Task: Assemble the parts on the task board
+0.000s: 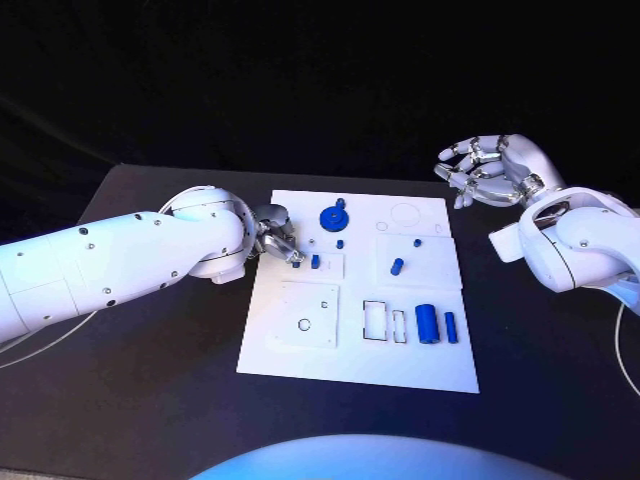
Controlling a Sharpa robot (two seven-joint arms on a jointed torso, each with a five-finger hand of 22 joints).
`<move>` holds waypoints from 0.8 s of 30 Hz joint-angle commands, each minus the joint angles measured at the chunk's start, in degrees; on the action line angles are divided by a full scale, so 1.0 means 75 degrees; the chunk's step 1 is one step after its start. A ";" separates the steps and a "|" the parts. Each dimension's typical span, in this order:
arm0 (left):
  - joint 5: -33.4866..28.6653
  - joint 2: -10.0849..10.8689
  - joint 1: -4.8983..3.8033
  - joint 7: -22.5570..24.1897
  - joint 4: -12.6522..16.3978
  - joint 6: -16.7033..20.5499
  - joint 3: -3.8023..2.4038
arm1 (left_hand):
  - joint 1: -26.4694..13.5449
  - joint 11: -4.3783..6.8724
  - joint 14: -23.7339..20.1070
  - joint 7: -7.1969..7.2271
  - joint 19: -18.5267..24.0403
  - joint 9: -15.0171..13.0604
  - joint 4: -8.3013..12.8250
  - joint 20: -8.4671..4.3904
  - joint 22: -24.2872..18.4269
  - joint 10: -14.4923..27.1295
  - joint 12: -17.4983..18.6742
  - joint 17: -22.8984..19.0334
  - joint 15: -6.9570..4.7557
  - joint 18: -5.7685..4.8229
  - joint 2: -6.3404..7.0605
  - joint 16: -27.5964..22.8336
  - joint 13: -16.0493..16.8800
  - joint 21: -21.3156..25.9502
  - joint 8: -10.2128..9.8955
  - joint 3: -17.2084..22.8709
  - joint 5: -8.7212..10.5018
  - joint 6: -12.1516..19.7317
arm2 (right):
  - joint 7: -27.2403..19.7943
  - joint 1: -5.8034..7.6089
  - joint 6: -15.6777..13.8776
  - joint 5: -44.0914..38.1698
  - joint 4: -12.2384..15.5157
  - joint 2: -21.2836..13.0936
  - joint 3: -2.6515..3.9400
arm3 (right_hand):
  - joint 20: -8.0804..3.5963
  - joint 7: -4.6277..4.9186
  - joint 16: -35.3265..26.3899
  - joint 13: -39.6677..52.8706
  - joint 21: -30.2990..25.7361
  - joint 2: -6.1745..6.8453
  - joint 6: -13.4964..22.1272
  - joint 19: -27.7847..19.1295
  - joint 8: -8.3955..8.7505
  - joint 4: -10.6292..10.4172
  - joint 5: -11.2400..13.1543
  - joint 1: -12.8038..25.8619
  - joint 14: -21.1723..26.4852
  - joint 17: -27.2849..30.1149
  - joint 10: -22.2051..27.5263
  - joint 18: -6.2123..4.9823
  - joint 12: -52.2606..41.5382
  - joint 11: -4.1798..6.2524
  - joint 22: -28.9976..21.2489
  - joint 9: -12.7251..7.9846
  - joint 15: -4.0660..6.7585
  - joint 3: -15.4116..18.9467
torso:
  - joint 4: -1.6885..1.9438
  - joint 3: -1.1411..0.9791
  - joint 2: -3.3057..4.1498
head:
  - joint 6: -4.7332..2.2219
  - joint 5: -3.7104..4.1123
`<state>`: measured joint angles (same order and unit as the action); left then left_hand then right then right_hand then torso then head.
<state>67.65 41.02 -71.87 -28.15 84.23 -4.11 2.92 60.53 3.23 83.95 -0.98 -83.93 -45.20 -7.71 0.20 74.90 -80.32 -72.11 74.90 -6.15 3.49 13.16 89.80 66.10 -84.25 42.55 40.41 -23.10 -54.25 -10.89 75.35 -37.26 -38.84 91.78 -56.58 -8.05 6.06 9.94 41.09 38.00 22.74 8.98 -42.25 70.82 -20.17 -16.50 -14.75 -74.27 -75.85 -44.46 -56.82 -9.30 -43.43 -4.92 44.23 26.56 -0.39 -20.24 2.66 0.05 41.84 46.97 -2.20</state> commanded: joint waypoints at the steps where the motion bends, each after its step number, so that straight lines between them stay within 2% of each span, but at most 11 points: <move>1: 0.0058 -0.0030 0.0048 -0.0049 0.0004 -0.0254 0.0038 | 0.0325 0.0059 0.0806 0.0107 -0.0141 -0.0031 0.0171 -0.0054 0.0624 0.0007 -0.0009 0.2013 -0.0064 -0.0141 -0.0022 0.0027 0.0002 -0.0021 -0.0069 0.0140 -0.0059 -0.0019 | -0.0085 -0.0002 0.0022 -0.0022 0.0005 0.0005 0.0001 | 0.0015 0.0002 -0.0035 -0.0007 -0.0049 -0.0004 0.0045 0.0058 -0.0027 -0.0017 0.0049 0.0062 -0.0075 -0.0008 -0.0015 -0.0150 -0.0036 -0.0008 -0.0007 -0.0011 0.0001 0.0013 | 0.0000 -0.0002 0.0000 | -0.0003 -0.0005; 3: 0.0097 -0.0032 0.0048 -0.0054 0.0008 -0.0269 0.0038 | 0.0541 0.0054 0.0806 0.0090 -0.0142 -0.0052 0.0350 -0.0059 0.0626 -0.0001 -0.0011 0.2013 -0.0064 -0.0142 0.0057 0.0027 0.0020 -0.0019 -0.0099 0.0342 -0.0160 0.0011 | -0.0086 -0.0002 0.0021 -0.0022 0.0005 0.0005 0.0001 | 0.0015 0.0002 -0.0035 -0.0007 -0.0049 -0.0004 0.0045 0.0058 -0.0027 -0.0017 0.0049 0.0062 -0.0075 -0.0008 -0.0015 -0.0150 -0.0036 -0.0008 -0.0007 -0.0011 0.0001 0.0013 | 0.0000 -0.0002 0.0000 | -0.0003 -0.0005; 5: 0.0139 -0.0035 0.0048 -0.0057 0.0013 -0.0281 0.0038 | 0.0719 0.0022 0.0806 0.0037 -0.0142 -0.0098 0.0525 -0.0046 0.0628 -0.0011 0.0002 0.2013 -0.0042 -0.0143 0.0157 0.0027 0.0026 -0.0018 -0.0099 0.0584 -0.0533 0.0010 | -0.0087 -0.0002 0.0022 -0.0022 0.0004 0.0007 0.0001 | 0.0015 0.0002 -0.0035 -0.0007 -0.0049 -0.0004 0.0045 0.0058 -0.0027 -0.0017 0.0049 0.0062 -0.0075 -0.0008 -0.0015 -0.0150 -0.0036 -0.0008 -0.0007 -0.0011 0.0001 0.0013 | -0.0001 -0.0003 0.0001 | 0.0003 -0.0009; 8: 0.0197 -0.0041 0.0048 -0.0060 0.0019 -0.0272 0.0038 | 0.0783 0.0004 0.0806 0.0015 -0.0149 -0.0133 0.0595 -0.0032 0.0641 -0.0023 0.0006 0.2013 -0.0026 -0.0145 0.0188 0.0027 0.0033 -0.0024 -0.0090 0.0679 -0.0717 -0.0007 | -0.0089 -0.0002 0.0023 -0.0022 -0.0001 0.0013 0.0001 | 0.0016 0.0001 -0.0049 -0.0012 -0.0060 -0.0012 0.0046 0.0065 -0.0030 -0.0017 0.0054 0.0088 -0.0081 -0.0016 -0.0014 -0.0150 -0.0041 -0.0008 -0.0018 -0.0013 0.0001 0.0020 | 0.0000 -0.0006 0.0001 | 0.0007 -0.0010; 15: 0.0331 -0.0061 0.0048 -0.0058 0.0037 -0.0160 0.0038 | 0.0829 0.0002 0.0806 0.0009 -0.0166 -0.0160 0.0643 -0.0024 0.0676 -0.0063 -0.0039 0.2013 -0.0019 -0.0153 0.0196 0.0027 0.0096 -0.0043 -0.0073 0.0735 -0.0836 -0.0043 | -0.0098 -0.0002 0.0026 -0.0016 -0.0011 0.0028 0.0001 | 0.0016 0.0001 -0.0049 -0.0012 -0.0060 -0.0012 0.0046 0.0065 -0.0030 -0.0017 0.0054 0.0088 -0.0081 -0.0016 -0.0014 -0.0150 -0.0041 -0.0008 -0.0018 -0.0013 0.0001 0.0020 | -0.0001 -0.0008 -0.0001 | 0.0019 -0.0021; 24: 0.0495 -0.0089 0.0046 -0.0087 0.0039 -0.0018 0.0038 | 0.0834 0.0009 0.0806 0.0017 -0.0218 -0.0214 0.0683 -0.0021 0.0775 -0.0140 -0.0103 0.2013 -0.0023 -0.0174 0.0236 0.0027 0.0184 -0.0098 -0.0040 0.0812 -0.1130 -0.0127 | -0.0103 -0.0002 0.0023 -0.0010 -0.0007 0.0024 0.0001 | 0.0016 0.0000 -0.0056 -0.0016 -0.0066 -0.0021 0.0047 0.0069 -0.0032 -0.0018 0.0054 0.0103 -0.0084 -0.0021 -0.0013 -0.0150 -0.0044 -0.0008 -0.0024 -0.0015 0.0001 0.0022 | -0.0004 -0.0009 -0.0001 | 0.0026 -0.0034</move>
<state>70.31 40.60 -71.80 -28.45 84.38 -3.99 2.99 65.40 3.35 83.95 -1.20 -83.93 -46.78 -7.96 0.20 74.90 -80.83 -72.73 74.90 -6.13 2.58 15.78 89.79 67.43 -84.65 42.03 40.83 -31.38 -54.59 -11.00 75.33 -37.26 -38.75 91.67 -56.41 -8.05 6.26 9.94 40.86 37.93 22.46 8.67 -42.25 71.02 -20.16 -16.50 -14.52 -73.96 -76.26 -44.52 -56.82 -9.31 -43.43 -4.92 44.15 26.52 -0.39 -20.24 2.65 -0.01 41.83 47.11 -2.43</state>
